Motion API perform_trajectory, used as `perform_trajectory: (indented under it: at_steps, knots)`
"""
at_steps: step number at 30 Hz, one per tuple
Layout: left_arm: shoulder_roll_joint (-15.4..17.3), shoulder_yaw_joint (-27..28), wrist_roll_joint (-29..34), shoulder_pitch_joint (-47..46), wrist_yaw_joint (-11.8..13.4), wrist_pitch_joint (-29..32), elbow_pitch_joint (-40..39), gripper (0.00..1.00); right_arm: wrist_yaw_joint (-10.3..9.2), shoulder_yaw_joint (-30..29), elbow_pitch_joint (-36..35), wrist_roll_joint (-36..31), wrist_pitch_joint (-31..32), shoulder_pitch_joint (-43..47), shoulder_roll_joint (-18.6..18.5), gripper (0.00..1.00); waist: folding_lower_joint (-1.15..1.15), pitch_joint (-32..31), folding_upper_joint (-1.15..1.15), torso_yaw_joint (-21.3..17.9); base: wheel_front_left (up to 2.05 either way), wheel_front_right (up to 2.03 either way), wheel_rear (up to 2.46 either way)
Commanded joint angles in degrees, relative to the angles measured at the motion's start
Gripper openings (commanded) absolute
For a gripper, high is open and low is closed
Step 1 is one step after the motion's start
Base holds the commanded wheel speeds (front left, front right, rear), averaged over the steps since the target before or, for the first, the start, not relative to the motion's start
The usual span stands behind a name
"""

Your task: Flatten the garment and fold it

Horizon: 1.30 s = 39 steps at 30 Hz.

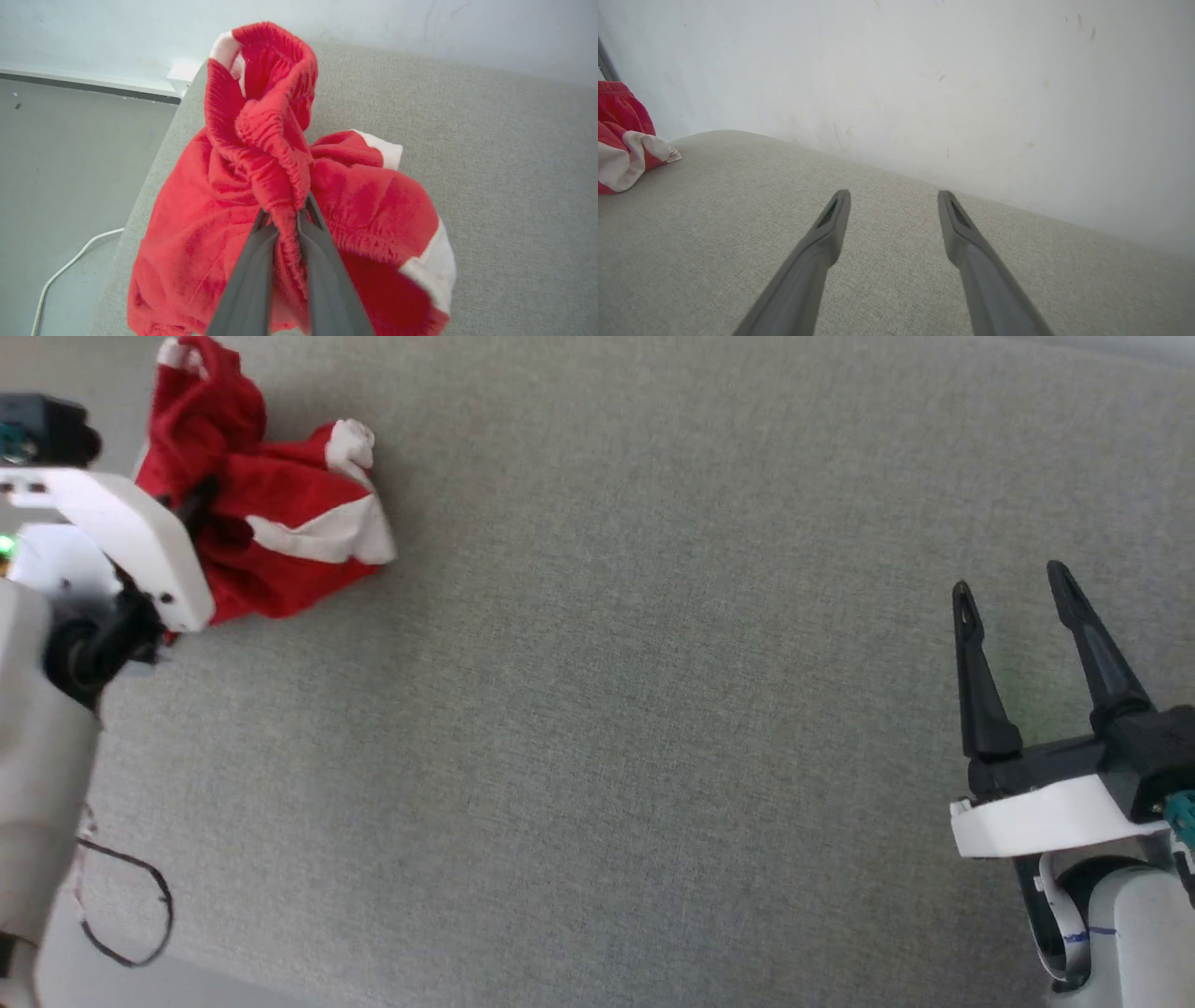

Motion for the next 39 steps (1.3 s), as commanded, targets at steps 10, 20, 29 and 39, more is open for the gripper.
perform_trajectory:
  at_steps: [10,20,29,39]
  knots:
    - [6.17,-3.62,1.34,-5.52,-0.37,1.64,-11.1,0.0,-0.11,-1.46,6.41,5.79,-4.8,2.73,-0.06,1.0,0.0,-13.32,0.0,-2.85,0.0,0.0,0.0]
    - [5.17,-6.17,-1.01,-9.23,-0.37,7.85,-21.36,0.0,-0.11,-3.9,9.86,9.71,-6.94,6.67,-0.06,1.0,0.0,-21.54,0.0,-7.28,0.0,0.0,0.0]
    - [-0.62,-9.29,-5.01,-8.77,-0.04,11.7,-29.79,0.0,-0.11,-5.65,9.14,10.33,-7.24,7.88,-0.06,1.0,0.0,-22.47,0.0,-12.38,0.0,0.0,0.0]
    - [-5.96,-14.81,-5.88,-3.57,0.11,11.47,-34.95,0.0,-0.11,-5.93,8.27,11.44,-7.29,7.44,-0.06,1.0,0.0,-19.08,0.0,-17.83,0.0,0.0,0.0]
